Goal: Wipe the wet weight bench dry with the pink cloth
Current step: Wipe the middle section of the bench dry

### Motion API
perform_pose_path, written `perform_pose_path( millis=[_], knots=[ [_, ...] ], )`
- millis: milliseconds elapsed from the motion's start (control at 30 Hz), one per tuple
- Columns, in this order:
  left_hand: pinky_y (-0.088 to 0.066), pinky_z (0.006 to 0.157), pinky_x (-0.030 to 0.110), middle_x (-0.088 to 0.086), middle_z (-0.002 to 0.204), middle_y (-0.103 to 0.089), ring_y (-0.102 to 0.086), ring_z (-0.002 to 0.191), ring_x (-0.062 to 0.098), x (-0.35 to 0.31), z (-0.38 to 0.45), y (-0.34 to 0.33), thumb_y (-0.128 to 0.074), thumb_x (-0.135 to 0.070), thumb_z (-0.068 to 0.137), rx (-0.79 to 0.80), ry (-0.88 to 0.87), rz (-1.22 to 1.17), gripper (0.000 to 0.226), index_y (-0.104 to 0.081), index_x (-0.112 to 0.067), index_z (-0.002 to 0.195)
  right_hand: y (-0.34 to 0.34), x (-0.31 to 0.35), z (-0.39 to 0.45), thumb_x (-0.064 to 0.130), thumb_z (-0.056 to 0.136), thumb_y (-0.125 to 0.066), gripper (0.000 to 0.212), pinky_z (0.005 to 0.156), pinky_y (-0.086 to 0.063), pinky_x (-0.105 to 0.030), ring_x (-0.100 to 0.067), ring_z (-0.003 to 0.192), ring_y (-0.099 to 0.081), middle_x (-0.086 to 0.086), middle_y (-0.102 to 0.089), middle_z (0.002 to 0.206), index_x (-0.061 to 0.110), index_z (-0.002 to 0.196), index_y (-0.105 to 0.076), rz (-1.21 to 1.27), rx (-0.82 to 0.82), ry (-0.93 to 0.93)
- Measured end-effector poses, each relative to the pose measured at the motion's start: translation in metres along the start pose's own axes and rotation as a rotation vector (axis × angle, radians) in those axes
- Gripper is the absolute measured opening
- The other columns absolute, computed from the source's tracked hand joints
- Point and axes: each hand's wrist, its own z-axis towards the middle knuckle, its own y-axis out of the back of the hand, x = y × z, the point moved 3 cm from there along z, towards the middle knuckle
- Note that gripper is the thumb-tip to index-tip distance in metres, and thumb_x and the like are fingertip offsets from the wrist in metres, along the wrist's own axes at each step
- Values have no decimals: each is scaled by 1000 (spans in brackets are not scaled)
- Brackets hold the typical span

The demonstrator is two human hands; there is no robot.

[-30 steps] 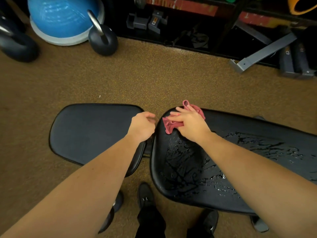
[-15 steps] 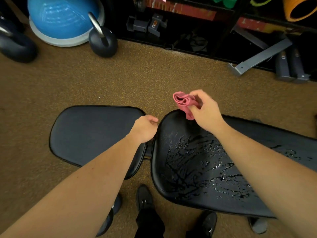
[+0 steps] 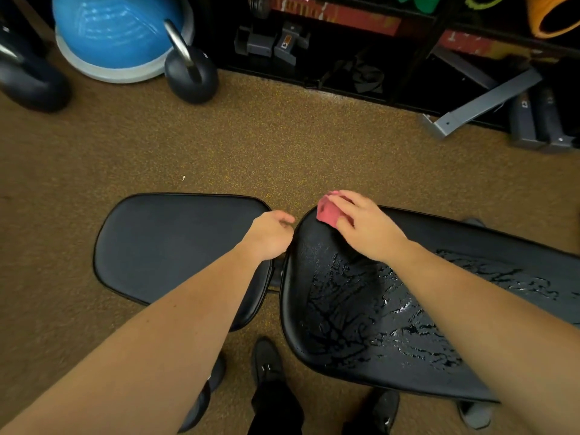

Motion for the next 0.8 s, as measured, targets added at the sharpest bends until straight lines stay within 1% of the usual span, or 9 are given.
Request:
perform_pose_path(
  millis=[67,200,333,433,500,567,667,767,800],
  knots=[
    [-60,89,42,3,118,-66,-70,101,27,-2,-1,0,-51,-10,99,21,10,-2,31,-63,-19,127,-10,-3,-2,45,100,-52,64,122,-23,-42,-28,147,-26,-3,-25,163,22,156,-32,-76,85,37],
    [-59,87,37,6,127,-65,-65,112,24,-1,-6,-2,-47,-1,97,44,38,-21,37,-65,-14,126,-17,9,-4,38,103,-51,63,125,-18,-42,-32,152,-20,-6,-24,165,19,159,-28,-181,61,127],
    [-59,88,39,7,119,-67,-68,105,25,0,-14,-2,-49,-8,99,-22,22,-82,23,-67,-18,109,-37,23,-11,40,104,-45,61,117,-34,-53,-27,154,-17,-4,-23,166,19,159,-28,-283,88,163],
    [-59,90,43,2,108,-72,-72,95,23,2,-19,6,-51,-8,95,-158,-40,-111,23,-68,-23,95,-48,36,-21,36,100,-52,58,109,-44,-56,-34,148,-33,-10,-38,159,14,152,-42,-300,88,245],
    [-57,95,42,-5,104,-73,-71,98,19,4,-26,11,-51,-10,92,-221,-70,-114,27,-67,-31,89,-57,43,-30,32,95,-63,55,103,-49,-56,-39,139,-46,-14,-51,150,11,145,-54,-333,59,332],
    [-54,99,41,-5,107,-72,-68,104,17,4,-37,10,-51,-11,96,-234,-91,-80,26,-67,-32,92,-67,51,-44,30,94,-68,51,106,-47,-55,-41,136,-50,-13,-56,145,12,141,-58,-311,40,414],
    [-51,102,37,-3,115,-71,-66,109,15,6,-51,4,-47,-11,99,-255,-127,-25,26,-68,-26,105,-86,63,-69,31,94,-67,50,111,-43,-52,-38,137,-49,-11,-55,146,15,141,-57,-293,65,538],
    [-44,100,22,-3,125,-68,-61,117,12,10,-65,-7,-46,-10,100,-293,-163,76,32,-68,-20,120,-100,63,-91,35,97,-55,49,113,-41,-49,-35,138,-48,-10,-55,147,15,142,-56,-315,108,622],
    [-41,97,18,-3,128,-67,-59,120,12,10,-69,-12,-46,-10,100,-287,-172,128,34,-67,-19,125,-102,61,-95,34,96,-56,49,115,-39,-50,-35,139,-47,-11,-55,147,15,141,-57,-303,119,648]
  ],
)
